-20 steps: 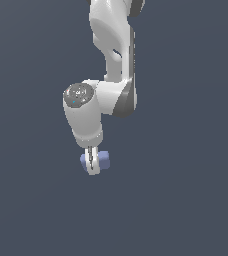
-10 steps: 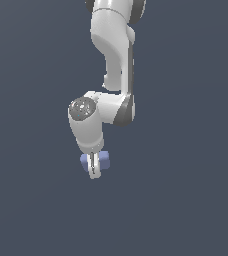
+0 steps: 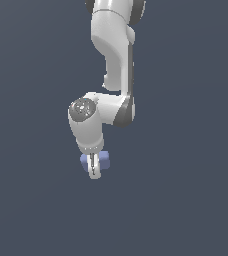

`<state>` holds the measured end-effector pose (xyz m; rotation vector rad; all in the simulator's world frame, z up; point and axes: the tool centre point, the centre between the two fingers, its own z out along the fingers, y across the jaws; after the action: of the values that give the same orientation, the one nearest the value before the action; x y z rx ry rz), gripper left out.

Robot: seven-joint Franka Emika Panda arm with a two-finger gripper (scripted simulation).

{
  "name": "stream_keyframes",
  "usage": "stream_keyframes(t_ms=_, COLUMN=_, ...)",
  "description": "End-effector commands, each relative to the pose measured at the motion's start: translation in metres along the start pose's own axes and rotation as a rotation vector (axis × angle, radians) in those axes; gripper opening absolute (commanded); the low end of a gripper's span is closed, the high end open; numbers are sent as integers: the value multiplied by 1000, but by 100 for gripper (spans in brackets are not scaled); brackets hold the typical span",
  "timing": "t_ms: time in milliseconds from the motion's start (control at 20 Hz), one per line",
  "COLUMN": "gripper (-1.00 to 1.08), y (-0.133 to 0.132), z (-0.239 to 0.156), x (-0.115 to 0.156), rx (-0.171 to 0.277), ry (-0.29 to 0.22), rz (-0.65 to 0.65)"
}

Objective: Pick up the object and move it to a goal position.

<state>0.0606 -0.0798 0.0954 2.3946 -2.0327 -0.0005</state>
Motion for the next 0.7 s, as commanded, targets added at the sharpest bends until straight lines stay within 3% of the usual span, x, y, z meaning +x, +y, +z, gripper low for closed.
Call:
stream_keyframes(t_ms=0, gripper=-100, y=0, z=0, x=0, rx=0, ry=0, rz=0)
stream_keyframes(t_ms=350, gripper=-100, y=1, z=-1, x=-3, rx=0, ry=0, rz=0)
stream_keyframes(t_ms=650, gripper=-100, y=8, z=-3, x=-22, rx=0, ry=0, rz=0)
